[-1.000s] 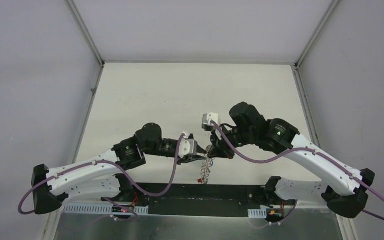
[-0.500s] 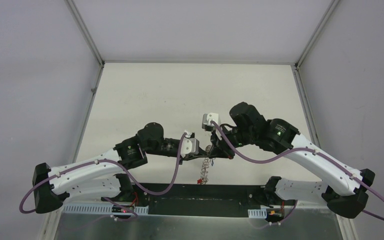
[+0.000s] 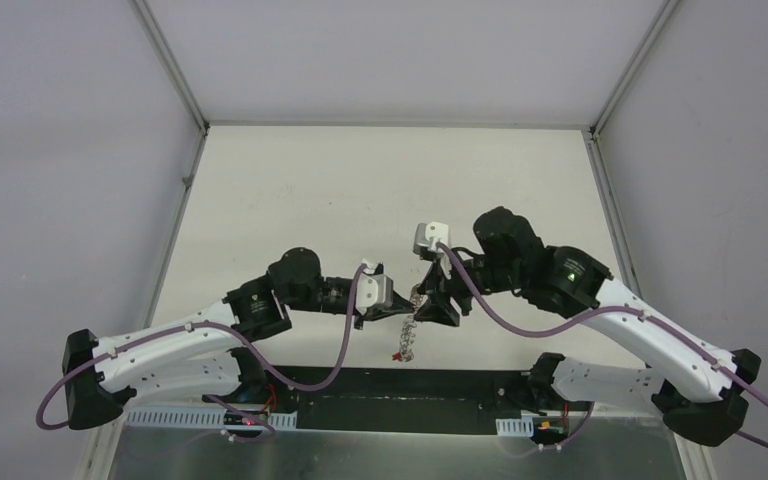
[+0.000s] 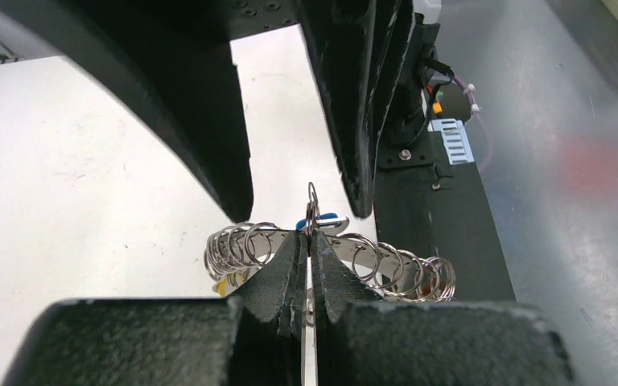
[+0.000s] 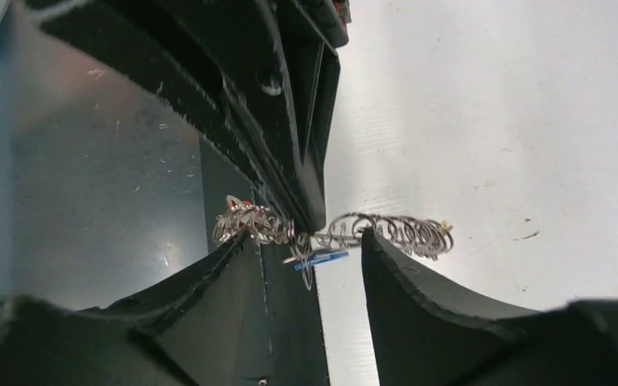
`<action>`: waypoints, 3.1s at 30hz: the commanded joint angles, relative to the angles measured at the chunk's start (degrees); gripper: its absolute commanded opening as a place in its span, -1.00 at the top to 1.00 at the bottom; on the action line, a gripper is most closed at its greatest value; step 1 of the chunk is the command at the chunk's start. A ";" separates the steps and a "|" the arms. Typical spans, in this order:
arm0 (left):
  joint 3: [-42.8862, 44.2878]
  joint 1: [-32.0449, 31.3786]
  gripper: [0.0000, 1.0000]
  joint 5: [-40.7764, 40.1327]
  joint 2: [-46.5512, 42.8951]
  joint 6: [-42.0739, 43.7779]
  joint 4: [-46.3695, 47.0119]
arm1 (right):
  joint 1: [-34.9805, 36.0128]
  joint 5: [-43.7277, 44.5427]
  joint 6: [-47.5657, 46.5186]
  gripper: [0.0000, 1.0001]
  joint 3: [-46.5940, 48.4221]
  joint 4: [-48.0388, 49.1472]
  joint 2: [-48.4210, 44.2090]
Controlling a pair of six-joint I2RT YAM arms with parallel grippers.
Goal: Put the keys on the keyring
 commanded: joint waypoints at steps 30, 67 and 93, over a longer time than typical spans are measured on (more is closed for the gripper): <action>-13.20 -0.62 1.00 -1.74 -8.84 -7.32 39.81 | -6.48 -12.63 7.47 0.53 -9.91 23.64 -15.44; -12.63 -0.64 1.00 -1.61 -7.63 -7.08 35.90 | -7.31 -3.62 8.61 0.01 -10.70 19.00 -13.32; -10.27 -0.61 1.00 -1.03 -7.08 -5.17 30.01 | -7.31 -16.41 5.22 0.19 -20.30 36.19 -17.02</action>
